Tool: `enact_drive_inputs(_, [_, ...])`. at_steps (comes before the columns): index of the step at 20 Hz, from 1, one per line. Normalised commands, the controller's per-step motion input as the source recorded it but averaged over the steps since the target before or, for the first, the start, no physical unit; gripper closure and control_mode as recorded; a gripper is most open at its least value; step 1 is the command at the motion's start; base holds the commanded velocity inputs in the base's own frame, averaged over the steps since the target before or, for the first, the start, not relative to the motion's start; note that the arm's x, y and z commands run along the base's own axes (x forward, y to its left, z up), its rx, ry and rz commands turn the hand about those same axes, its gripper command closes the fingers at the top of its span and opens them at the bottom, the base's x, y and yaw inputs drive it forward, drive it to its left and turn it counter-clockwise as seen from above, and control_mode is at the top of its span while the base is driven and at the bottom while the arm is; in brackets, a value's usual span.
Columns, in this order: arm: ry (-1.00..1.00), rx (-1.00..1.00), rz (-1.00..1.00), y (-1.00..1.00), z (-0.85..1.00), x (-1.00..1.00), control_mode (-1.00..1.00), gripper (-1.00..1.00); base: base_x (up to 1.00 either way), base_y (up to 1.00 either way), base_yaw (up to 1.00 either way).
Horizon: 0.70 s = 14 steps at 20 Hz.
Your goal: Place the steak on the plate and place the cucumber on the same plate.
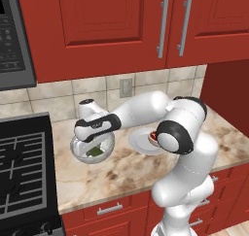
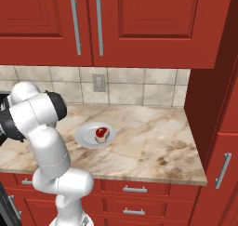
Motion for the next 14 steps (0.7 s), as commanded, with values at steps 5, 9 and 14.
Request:
enact_drive_inputs(5, [0.00,0.00,0.00,-0.02,0.15,-0.05,-1.00,1.00,0.00,0.00,0.00])
enact_drive_inputs(9, [0.00,0.00,0.00,-0.01,0.35,-0.09,-1.00,1.00,0.00,0.00,0.00])
enact_drive_inputs(14, [0.00,0.00,0.00,-0.09,0.43,-0.10,-1.00,1.00,0.00,0.00,0.00])
